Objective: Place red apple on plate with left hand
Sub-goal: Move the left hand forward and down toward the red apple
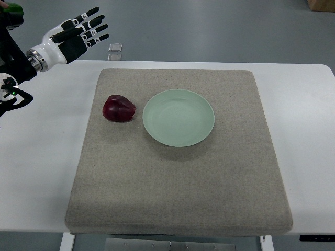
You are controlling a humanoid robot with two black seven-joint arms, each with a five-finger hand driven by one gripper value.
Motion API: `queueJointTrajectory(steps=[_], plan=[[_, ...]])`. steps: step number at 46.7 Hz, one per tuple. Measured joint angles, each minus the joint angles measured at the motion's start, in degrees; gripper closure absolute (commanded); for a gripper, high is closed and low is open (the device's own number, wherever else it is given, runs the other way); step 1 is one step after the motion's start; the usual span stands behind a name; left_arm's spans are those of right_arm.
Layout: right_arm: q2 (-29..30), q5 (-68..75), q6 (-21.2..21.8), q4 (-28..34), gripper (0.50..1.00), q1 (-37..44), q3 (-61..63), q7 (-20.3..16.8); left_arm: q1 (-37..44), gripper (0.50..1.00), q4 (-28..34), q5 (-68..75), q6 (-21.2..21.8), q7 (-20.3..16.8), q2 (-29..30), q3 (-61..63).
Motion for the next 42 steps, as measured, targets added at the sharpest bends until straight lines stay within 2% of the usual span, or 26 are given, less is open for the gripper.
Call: queueJointTrajectory(steps=[26,33,42], plan=[[0.0,0.0,0.0,0.0,0.572,0.0,0.0,0.0,0.3,0.501,0.4,1.9,0.2,-0.5,-0.1,0.4],[0.0,0.0,0.0,0.0,0.572,0.0,0.0,0.0,0.2,0.504,-0.2,18.5,0.3,-1.5,0.1,-0.5],[0.0,0.0,0.0,0.0,0.572,0.0,0.0,0.0,0.4,0.504,-0.4,41.1,-0.2,-6.1,2.1,-4.1]])
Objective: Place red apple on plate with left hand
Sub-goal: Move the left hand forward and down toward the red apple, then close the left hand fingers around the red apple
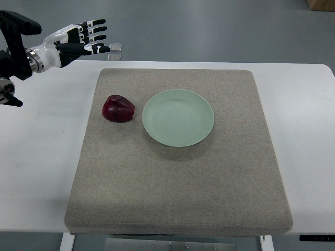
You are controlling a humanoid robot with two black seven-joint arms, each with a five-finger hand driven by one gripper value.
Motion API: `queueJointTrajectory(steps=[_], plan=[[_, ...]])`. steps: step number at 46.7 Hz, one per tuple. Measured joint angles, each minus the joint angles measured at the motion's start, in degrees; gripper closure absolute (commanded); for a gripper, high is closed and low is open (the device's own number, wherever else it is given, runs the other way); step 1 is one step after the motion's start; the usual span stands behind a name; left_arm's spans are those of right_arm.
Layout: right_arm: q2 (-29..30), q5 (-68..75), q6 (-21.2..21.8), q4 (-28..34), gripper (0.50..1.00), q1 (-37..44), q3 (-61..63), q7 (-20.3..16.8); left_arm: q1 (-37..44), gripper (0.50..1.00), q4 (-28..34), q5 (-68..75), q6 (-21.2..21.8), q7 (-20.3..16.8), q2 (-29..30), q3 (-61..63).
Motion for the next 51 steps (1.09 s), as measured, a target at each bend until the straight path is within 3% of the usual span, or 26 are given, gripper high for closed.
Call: queueJointTrajectory(steps=[6,17,24,35,42,51], plan=[[0.0,0.0,0.0,0.0,0.572,0.0,0.0,0.0,-0.8,0.504,-0.5,14.0,-0.2,-1.1,0.8,-0.2],[0.0,0.0,0.0,0.0,0.572,0.0,0.0,0.0,-1.3,0.504,-4.2,36.8,-0.2,-9.8,2.7,0.6],[0.0,0.0,0.0,0.0,0.570,0.0,0.0,0.0,-1.4,0.504,-10.4,45.7,-0.2,-10.3,6.6,1.4],[0.0,0.0,0.0,0.0,0.572,0.0,0.0,0.0,-1.4,0.512,-14.2,56.5,-0.2,-10.7,7.5,4.1],[0.0,0.0,0.0,0.0,0.570,0.0,0.0,0.0,-1.2,0.512,-17.9,57.9,0.0,-12.5,8.9,6.1],[0.0,0.0,0.0,0.0,0.570,0.0,0.0,0.0,-1.0,0.514,-18.4,58.3,0.2,-12.6,8.2,9.1]])
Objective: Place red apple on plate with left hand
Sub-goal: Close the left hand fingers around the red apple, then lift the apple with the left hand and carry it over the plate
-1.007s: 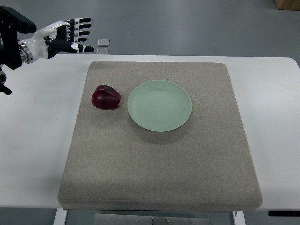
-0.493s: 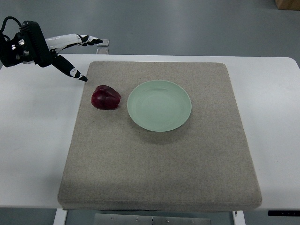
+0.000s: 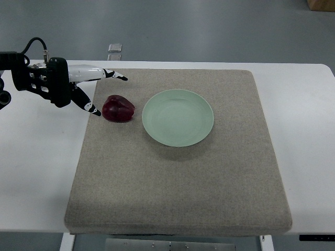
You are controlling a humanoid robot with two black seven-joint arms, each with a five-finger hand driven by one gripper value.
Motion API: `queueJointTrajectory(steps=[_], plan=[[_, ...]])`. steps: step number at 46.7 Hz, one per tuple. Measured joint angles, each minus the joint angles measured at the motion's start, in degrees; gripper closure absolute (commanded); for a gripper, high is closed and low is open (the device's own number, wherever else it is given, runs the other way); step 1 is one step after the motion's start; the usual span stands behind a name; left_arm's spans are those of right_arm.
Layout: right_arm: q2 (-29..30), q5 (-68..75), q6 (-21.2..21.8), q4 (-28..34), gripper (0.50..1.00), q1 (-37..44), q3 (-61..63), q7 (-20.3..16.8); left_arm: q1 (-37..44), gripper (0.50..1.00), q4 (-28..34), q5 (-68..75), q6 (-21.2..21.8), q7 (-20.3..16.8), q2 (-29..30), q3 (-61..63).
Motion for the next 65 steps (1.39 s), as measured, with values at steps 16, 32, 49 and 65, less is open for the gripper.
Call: queueJointTrajectory(steps=[16,32,49,65], plan=[[0.0,0.0,0.0,0.0,0.570,0.0,0.0,0.0,1.1,0.529,1.3,4.0,1.4,0.1,-1.9,1.1],[0.0,0.0,0.0,0.0,0.572,0.0,0.0,0.0,2.2,0.636,3.5,4.9,5.3,0.4,-4.1,1.9],[0.0,0.0,0.0,0.0,0.570,0.0,0.0,0.0,1.2,1.000,3.6,9.6,5.3,0.4,-4.2,3.7],[0.0,0.0,0.0,0.0,0.572,0.0,0.0,0.0,-4.5,1.000,3.2,8.1,5.3,0.1,-4.2,1.9]])
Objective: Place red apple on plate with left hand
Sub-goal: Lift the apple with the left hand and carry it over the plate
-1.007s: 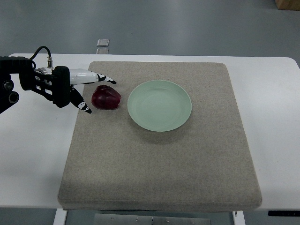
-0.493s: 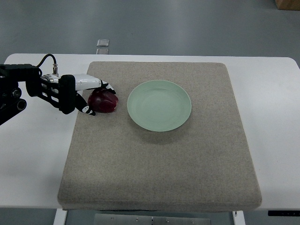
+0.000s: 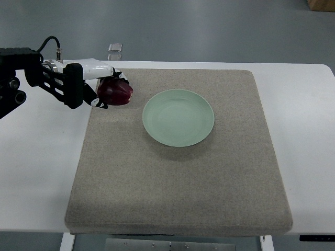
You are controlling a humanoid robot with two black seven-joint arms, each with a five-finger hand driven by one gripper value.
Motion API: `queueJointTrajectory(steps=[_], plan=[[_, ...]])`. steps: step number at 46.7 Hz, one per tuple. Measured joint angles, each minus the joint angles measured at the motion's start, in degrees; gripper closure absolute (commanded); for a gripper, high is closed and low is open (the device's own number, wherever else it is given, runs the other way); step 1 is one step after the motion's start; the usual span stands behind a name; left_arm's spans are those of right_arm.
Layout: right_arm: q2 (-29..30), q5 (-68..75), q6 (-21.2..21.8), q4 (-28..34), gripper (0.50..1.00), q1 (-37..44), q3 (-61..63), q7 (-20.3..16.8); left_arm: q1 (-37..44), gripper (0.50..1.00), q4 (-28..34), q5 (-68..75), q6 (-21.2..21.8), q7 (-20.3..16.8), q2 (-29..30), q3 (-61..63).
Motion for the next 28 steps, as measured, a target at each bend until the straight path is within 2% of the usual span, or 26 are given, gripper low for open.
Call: queueJointTrajectory(steps=[18,27,28], plan=[[0.0,0.0,0.0,0.0,0.572,0.0,0.0,0.0,-0.4,1.000,0.8,0.3,-0.2,0.4,-11.5,0.1],[0.0,0.0,0.0,0.0,0.570,0.0,0.0,0.0,0.1,1.000,5.0,0.7,-0.1,0.6,-16.4,0.3],[0.0,0.0,0.0,0.0,0.572,0.0,0.0,0.0,0.2,0.963,5.2,0.7,0.0,0.6,-16.5,0.3]])
